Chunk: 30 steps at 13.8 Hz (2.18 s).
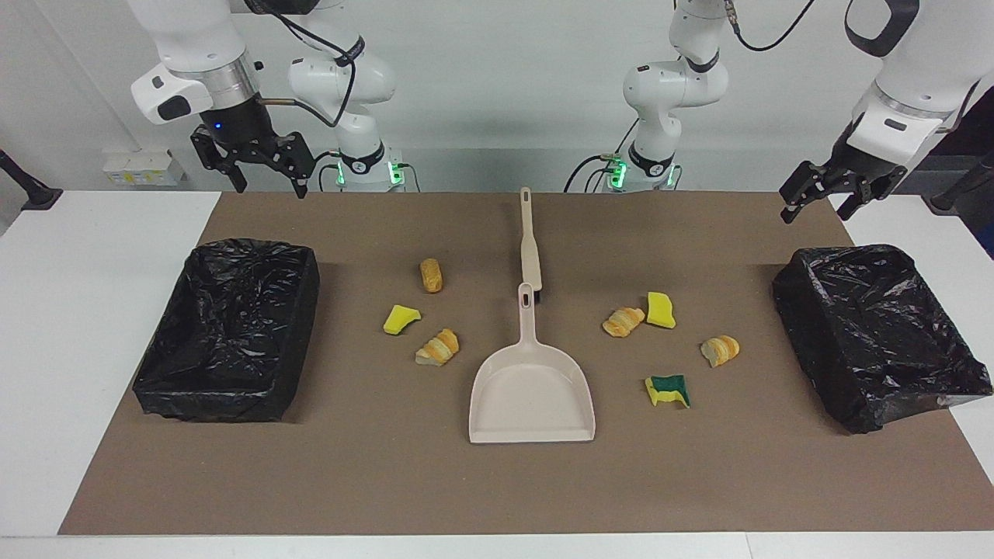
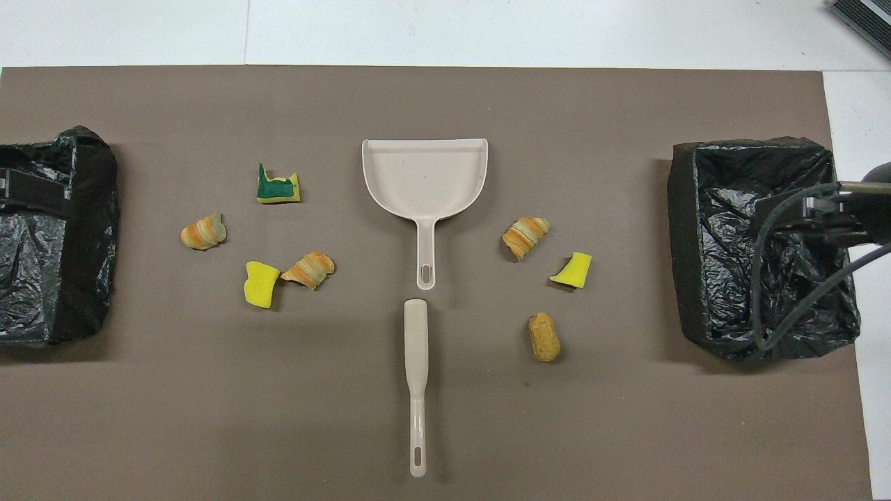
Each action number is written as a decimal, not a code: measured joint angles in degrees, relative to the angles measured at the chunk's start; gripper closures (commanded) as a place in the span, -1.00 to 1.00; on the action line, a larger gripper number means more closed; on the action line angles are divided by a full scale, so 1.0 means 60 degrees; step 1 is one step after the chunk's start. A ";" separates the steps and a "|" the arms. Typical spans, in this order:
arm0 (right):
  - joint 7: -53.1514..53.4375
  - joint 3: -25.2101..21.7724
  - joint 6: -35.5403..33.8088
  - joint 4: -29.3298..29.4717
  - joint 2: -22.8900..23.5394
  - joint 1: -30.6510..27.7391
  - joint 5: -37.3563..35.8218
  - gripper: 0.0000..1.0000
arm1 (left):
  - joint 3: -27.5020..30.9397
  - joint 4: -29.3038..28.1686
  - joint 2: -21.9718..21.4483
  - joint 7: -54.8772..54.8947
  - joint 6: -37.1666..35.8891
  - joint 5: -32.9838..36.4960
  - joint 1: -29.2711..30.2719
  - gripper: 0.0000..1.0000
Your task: Sweep and dump trash in bin
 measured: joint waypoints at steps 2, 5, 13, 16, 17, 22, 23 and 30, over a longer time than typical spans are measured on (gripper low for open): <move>0.0000 0.0000 0.0000 0.0000 0.0000 0.0000 0.0000 -1.00 | -0.0057 -0.0055 -0.0008 0.0007 -0.0036 -0.0002 -0.0032 -1.00; 0.0000 0.0000 0.0000 0.0000 0.0000 0.0000 0.0000 -1.00 | -0.0092 -0.0136 -0.0016 0.0007 -0.0065 -0.0006 -0.0094 -1.00; 0.0000 0.0000 -0.0013 0.0000 0.0000 0.0000 0.0000 -1.00 | -0.0162 -0.1394 -0.0449 0.0060 -0.0014 -0.0839 -0.0318 -1.00; 0.0000 -0.0100 -0.0041 0.0000 0.0000 -0.0004 0.0000 -1.00 | -0.0267 -0.2836 -0.0947 -0.0490 0.1012 -0.0890 -0.1758 -1.00; -0.0001 -0.0150 -0.0041 0.0000 0.0000 -0.0005 0.0000 -1.00 | -0.0292 -0.3299 -0.1114 -0.1071 0.1296 -0.0892 -0.2269 -1.00; -0.0001 -0.0177 -0.0040 0.0002 0.0011 0.0013 0.0000 -1.00 | -0.0330 -0.5153 -0.1415 -0.2791 0.2926 -0.0895 -0.4251 -1.00; -0.0001 -0.0149 -0.0034 0.0003 0.0013 0.0023 0.0000 -1.00 | -0.0330 -0.5625 -0.1411 -0.3151 0.3445 -0.0895 -0.4569 -1.00; 0.0051 -0.0038 0.0493 0.0368 0.0645 0.0502 -0.0006 -1.00 | -0.0323 -0.8673 -0.1282 -0.5083 0.7490 -0.0899 -0.7131 -1.00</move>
